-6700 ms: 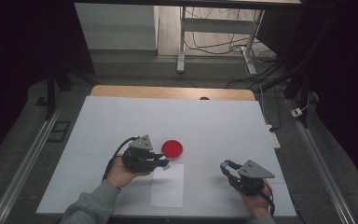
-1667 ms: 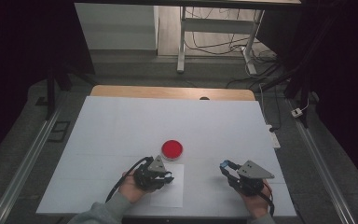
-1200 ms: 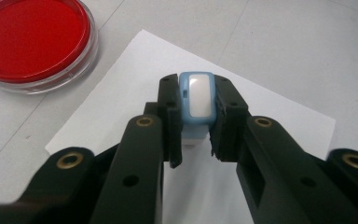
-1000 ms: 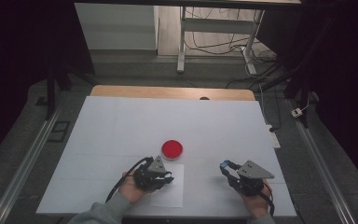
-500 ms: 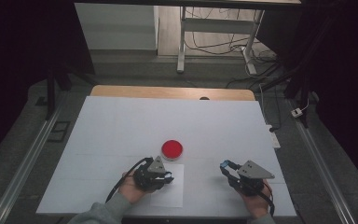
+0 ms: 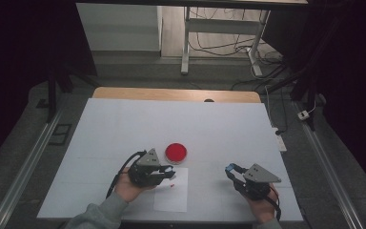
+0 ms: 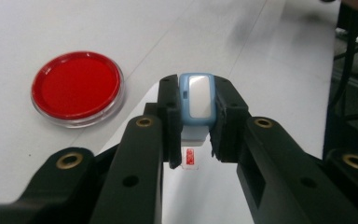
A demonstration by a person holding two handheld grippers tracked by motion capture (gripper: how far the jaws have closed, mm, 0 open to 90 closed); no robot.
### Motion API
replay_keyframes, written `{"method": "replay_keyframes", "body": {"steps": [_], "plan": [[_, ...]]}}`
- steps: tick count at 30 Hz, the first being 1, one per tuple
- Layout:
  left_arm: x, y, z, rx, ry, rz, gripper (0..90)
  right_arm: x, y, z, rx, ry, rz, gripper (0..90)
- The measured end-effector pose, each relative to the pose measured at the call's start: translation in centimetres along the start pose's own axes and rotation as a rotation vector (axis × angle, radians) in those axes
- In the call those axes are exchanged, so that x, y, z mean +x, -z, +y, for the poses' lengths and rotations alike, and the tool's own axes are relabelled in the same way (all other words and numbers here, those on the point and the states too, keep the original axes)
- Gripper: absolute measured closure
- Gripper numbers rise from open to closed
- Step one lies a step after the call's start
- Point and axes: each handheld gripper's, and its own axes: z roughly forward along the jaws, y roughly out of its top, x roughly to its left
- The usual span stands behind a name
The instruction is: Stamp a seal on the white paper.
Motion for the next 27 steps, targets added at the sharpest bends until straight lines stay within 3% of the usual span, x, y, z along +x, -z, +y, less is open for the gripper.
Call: {"method": "replay_keyframes", "body": {"steps": [27], "plan": [[1.3,3.1,0.7,-0.143,0.097,-0.039,75.2,0.1,-0.2,0.0,0.006,0.005,-0.002,65.9]]}}
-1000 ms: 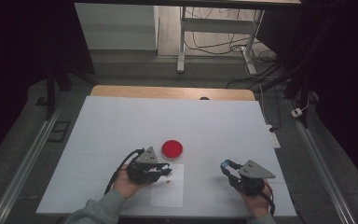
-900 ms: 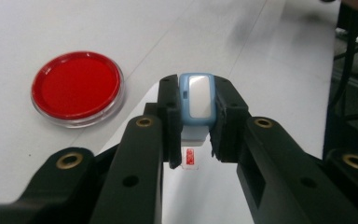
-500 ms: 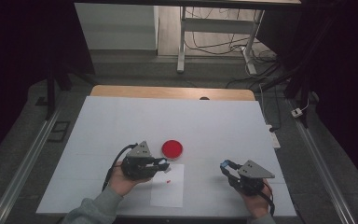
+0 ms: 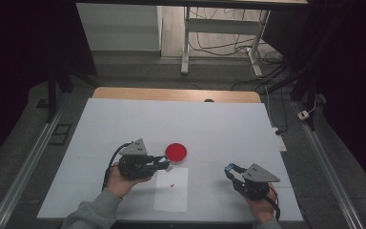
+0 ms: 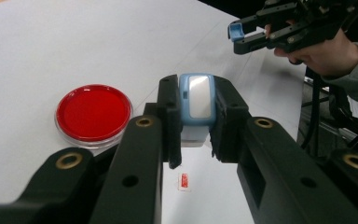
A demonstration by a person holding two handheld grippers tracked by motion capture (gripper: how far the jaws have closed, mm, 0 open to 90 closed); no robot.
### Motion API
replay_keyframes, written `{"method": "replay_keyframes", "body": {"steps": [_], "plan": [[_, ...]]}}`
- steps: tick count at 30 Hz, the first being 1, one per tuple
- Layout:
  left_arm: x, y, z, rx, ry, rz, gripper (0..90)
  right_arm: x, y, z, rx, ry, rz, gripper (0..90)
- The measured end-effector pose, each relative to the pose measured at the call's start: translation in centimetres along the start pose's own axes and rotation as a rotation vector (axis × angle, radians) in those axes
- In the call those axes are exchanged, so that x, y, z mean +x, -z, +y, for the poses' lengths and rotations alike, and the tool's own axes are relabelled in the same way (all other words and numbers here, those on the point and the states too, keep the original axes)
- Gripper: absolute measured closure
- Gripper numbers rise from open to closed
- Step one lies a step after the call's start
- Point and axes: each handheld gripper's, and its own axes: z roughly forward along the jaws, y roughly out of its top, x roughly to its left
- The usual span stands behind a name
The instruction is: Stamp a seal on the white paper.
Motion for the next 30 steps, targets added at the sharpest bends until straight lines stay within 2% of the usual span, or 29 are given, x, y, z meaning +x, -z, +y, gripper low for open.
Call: {"method": "replay_keyframes", "body": {"steps": [10,30], "plan": [[0.35,0.83,0.33,-0.028,0.013,0.005,75.2,0.02,0.00,0.02,-0.003,0.000,0.006,65.9],[0.55,0.31,0.18,-0.011,0.027,-0.004,75.2,0.19,-0.16,0.10,-0.002,0.004,0.014,65.9]]}}
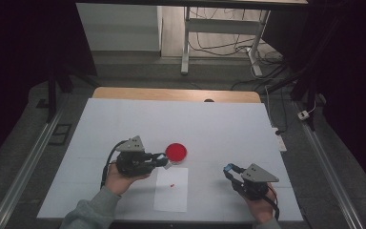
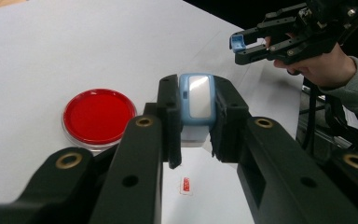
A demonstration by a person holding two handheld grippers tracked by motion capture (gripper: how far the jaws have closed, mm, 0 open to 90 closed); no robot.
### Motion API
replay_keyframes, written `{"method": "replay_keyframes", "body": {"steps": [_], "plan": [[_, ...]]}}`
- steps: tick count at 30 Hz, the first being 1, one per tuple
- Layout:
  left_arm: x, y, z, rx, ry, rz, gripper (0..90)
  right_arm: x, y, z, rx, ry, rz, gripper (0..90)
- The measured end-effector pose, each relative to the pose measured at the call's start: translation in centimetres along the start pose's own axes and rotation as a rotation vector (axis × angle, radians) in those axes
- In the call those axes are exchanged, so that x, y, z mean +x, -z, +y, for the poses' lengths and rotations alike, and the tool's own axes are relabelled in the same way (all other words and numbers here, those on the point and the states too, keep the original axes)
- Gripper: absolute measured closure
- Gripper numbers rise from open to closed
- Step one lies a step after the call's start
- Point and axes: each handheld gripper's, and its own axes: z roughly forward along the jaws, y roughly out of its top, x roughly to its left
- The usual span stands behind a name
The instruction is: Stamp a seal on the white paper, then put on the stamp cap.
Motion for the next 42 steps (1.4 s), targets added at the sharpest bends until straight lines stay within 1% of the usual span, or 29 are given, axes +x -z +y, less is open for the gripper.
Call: {"method": "replay_keyframes", "body": {"steps": [8,10,13,26,42], "plan": [[0.1,-0.1,-0.1,0.001,0.005,0.001,75.1,0.4,-0.1,0.4,-0.005,0.012,0.005,65.8],[0.1,-0.1,-0.1,0.001,0.005,0.001,75.1,0.5,-0.3,0.4,-0.009,0.011,0.015,65.8],[0.1,-0.1,-0.1,0.001,0.004,-0.001,75.1,0.7,-0.5,0.4,-0.002,0.012,0.016,65.8],[-0.1,-0.4,-0.1,0.006,0.000,-0.007,75.1,1.9,-1.6,0.9,-0.003,0.028,0.063,65.9],[-0.2,-0.6,-0.1,0.007,-0.001,-0.010,75.1,3.1,-2.5,1.4,-0.005,0.042,0.098,65.8]]}}
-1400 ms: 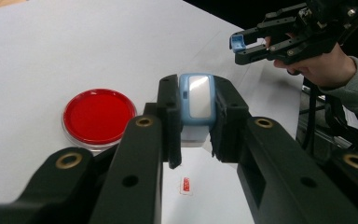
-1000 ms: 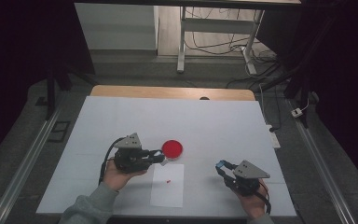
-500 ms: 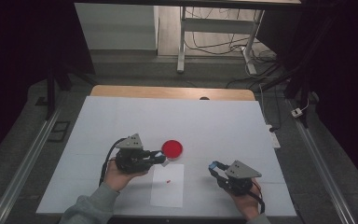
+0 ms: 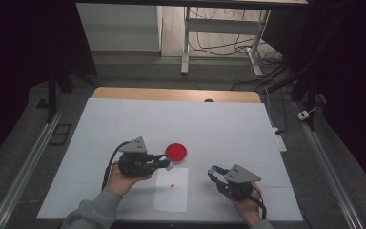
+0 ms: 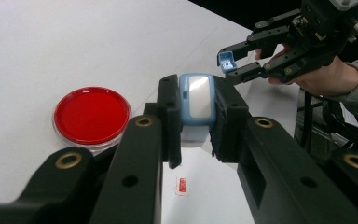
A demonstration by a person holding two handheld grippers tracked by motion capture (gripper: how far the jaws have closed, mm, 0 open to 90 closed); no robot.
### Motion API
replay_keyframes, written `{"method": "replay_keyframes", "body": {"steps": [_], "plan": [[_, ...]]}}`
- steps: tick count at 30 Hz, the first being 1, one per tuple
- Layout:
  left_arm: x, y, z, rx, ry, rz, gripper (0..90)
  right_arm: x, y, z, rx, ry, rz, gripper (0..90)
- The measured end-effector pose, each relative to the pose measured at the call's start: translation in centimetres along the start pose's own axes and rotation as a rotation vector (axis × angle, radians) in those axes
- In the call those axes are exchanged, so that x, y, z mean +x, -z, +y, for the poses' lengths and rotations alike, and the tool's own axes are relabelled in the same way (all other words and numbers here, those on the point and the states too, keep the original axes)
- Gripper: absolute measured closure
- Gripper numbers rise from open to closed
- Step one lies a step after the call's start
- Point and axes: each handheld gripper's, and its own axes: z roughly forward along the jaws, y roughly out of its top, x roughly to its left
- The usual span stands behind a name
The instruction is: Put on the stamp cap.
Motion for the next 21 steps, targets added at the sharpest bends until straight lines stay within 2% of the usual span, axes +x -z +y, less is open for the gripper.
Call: {"method": "replay_keyframes", "body": {"steps": [21], "plan": [[-0.1,-0.4,0.1,0.001,0.001,-0.013,75.0,1.8,-1.8,0.9,-0.002,0.034,0.051,65.8]]}}
